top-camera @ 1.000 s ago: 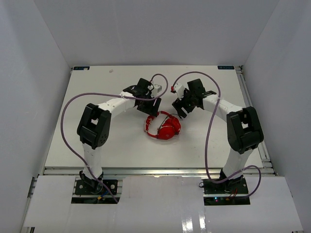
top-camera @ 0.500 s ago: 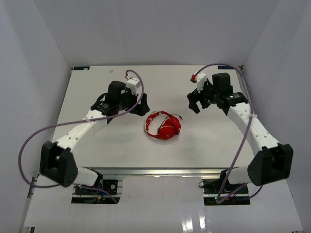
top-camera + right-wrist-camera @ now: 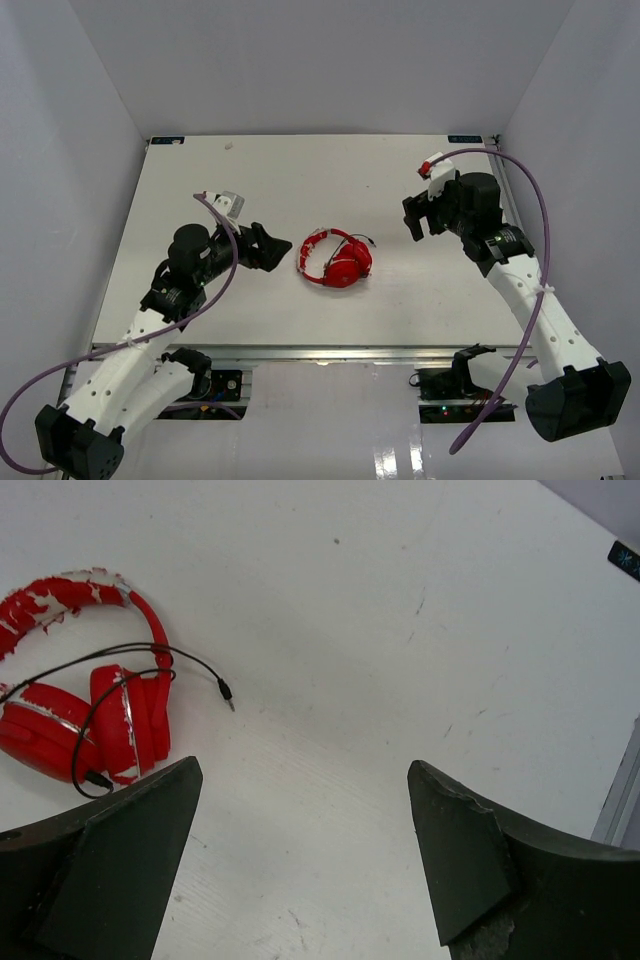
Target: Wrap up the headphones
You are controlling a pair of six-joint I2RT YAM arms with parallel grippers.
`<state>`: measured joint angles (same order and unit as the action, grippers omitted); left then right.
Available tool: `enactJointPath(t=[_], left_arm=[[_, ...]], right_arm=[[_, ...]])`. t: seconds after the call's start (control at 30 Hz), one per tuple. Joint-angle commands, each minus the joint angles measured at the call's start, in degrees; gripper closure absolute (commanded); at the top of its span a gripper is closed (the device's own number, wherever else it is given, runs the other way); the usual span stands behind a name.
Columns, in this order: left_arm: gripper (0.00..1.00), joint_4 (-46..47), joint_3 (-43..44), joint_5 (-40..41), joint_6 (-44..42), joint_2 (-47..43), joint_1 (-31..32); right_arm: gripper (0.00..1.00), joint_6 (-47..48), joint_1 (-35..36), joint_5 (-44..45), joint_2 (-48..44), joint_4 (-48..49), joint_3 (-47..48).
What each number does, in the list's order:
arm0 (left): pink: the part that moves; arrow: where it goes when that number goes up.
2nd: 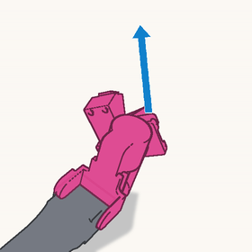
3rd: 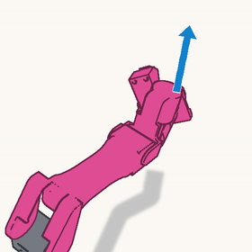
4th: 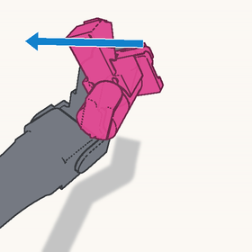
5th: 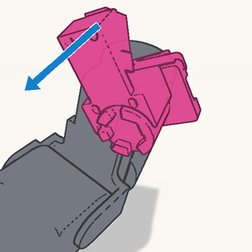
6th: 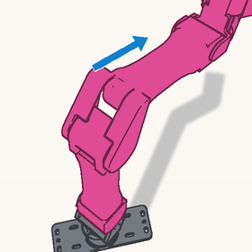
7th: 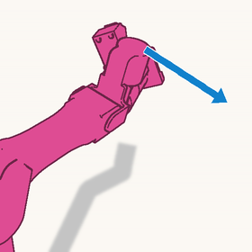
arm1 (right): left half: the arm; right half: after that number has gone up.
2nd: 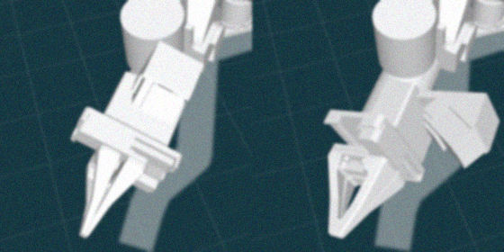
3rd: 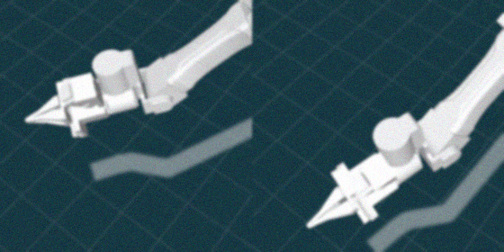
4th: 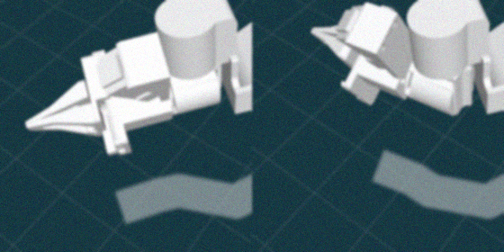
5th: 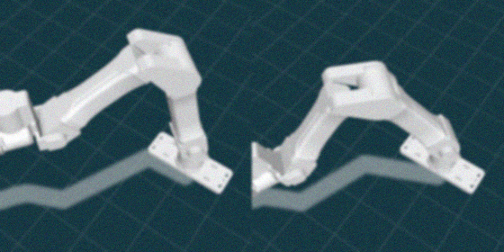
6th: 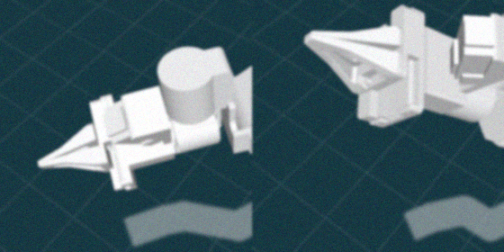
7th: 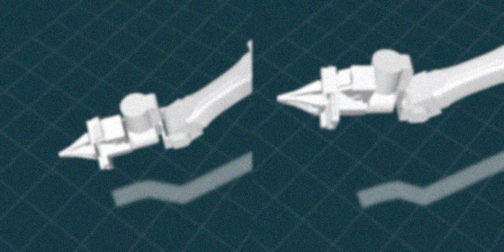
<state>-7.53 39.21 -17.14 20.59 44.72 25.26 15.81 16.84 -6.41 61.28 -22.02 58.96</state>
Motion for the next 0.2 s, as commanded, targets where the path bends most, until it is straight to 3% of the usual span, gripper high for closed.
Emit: enactJointPath(t=[0.0, 0.17], left_arm=[[0.02, -2.44, -0.76, -0.05, 1.87, -3.02, -0.3], [0.02, -3.28, -2.04, 0.62, 2.49, -5.19, -0.3]], right_arm=[[0.1, 0.0, -0.05, 2.02, -2.46, 3.74, -1.31], [0.1, 0.98, -0.05, 0.39, -2.7, 4.8, -1.58]])
